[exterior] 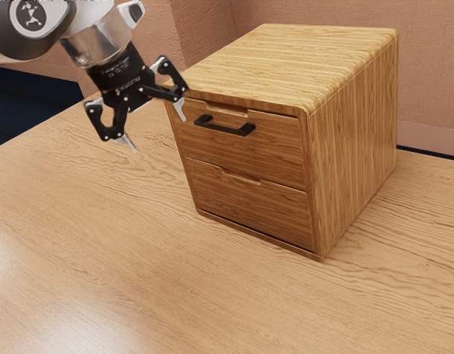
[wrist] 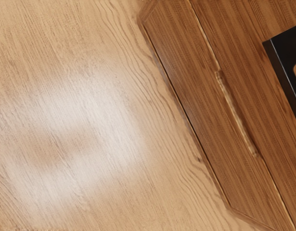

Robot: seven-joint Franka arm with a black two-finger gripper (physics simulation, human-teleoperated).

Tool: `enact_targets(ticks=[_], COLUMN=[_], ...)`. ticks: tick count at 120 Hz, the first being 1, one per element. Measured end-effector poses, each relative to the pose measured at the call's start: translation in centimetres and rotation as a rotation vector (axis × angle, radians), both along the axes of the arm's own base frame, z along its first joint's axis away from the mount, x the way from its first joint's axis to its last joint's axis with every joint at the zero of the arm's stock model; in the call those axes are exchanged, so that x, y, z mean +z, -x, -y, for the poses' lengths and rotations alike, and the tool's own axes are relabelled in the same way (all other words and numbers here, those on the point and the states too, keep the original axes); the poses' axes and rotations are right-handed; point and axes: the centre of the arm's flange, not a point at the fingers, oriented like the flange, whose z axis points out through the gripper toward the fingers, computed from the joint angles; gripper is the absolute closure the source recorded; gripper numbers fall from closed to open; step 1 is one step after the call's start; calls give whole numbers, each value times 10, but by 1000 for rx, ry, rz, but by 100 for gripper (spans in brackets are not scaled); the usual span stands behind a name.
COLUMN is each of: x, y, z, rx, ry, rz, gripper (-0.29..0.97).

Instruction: Pull the drawer handle with one arm to open the drawer

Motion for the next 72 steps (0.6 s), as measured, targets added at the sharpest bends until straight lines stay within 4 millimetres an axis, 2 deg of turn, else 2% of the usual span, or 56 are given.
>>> enact_targets(ticks=[15, 34, 45, 58, 72], x=[-1, -2, -12, -15, -21], y=[-6, -7, -15, -22, -24], z=[9, 40, 52, 57, 51], rx=[78, 114, 142, 188, 242], ry=[-10, -7, 0, 11, 19], rz=[14, 33, 46, 73, 84], gripper=[0, 0, 0, 0, 0])
